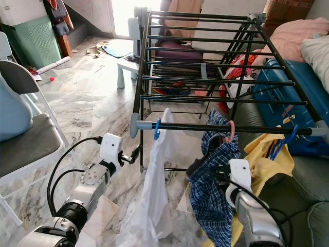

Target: Hang hanger

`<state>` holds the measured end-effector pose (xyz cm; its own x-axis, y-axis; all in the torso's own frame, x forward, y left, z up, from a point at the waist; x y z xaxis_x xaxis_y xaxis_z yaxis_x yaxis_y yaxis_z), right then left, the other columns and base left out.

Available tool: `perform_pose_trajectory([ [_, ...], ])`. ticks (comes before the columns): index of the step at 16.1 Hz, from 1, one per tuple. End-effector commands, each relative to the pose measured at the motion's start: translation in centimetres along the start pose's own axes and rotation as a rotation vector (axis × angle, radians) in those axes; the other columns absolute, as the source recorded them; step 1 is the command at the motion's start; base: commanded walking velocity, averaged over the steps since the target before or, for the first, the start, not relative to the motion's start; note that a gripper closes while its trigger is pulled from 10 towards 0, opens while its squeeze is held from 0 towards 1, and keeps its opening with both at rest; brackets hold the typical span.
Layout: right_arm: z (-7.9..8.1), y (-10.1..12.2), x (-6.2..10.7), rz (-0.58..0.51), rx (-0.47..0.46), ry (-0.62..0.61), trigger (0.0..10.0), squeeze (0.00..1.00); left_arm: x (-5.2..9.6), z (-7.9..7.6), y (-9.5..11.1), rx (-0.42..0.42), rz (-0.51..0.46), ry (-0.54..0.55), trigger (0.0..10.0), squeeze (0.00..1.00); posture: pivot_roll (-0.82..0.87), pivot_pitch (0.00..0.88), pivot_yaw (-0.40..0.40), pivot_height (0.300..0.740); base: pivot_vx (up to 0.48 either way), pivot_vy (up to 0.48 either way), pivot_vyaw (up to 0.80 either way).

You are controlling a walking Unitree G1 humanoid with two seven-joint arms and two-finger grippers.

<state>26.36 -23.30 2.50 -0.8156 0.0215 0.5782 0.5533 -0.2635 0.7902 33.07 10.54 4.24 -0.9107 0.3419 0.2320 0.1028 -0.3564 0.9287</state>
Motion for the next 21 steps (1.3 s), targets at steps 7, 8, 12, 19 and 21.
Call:
perform_pose_trajectory([
  [7, 0.0, 0.6, 2.9, -0.205, 0.070, -0.036, 10.0, 1.00, 1.6, 2.8, -2.3, -0.096, 0.068, 0.020, 10.0, 0.00, 0.05, 0.000, -0.049, 0.740, 0.000, 0.000, 0.00],
  [8, -0.1, 0.4, 3.3, -0.223, 0.050, -0.042, 10.0, 1.00, 1.8, 2.9, -2.5, -0.101, 0.074, 0.021, 10.0, 0.00, 0.05, 0.000, -0.052, 0.740, 0.000, 0.000, 0.00],
  [12, -0.2, -0.1, 4.9, -0.282, 0.037, -0.063, 10.0, 1.00, 1.9, 3.0, -2.4, -0.117, 0.065, 0.026, 10.0, 0.00, 0.05, 0.000, -0.058, 0.740, 0.000, 0.000, 0.00],
  [19, -0.4, 0.6, 7.2, -0.419, 0.011, -0.072, 10.0, 1.00, 2.8, 3.1, -2.8, -0.148, 0.050, 0.026, 10.0, 0.00, 0.05, 0.000, -0.064, 0.740, 0.000, 0.000, 0.00],
  [21, 0.2, 0.4, 7.0, -0.418, 0.004, -0.060, 10.0, 1.00, 2.9, 3.1, -2.9, -0.151, 0.051, 0.025, 10.0, 0.00, 0.05, 0.000, -0.065, 0.740, 0.000, 0.000, 0.00],
])
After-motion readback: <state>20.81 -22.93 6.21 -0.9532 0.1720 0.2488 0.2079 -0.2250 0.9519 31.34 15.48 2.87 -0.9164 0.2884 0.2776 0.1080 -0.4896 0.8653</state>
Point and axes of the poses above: a point about 5 cm out from each wrist's last joint towards the gripper, its own x axis pointing back from the gripper into the wrist, its own y axis along the axis of the wrist's last joint, z = x × y, the point moved 1 cm from there along -x, pointing out of the wrist towards the gripper, and after that the axes turned 15 degrees about -x, right-handed, at the moved point
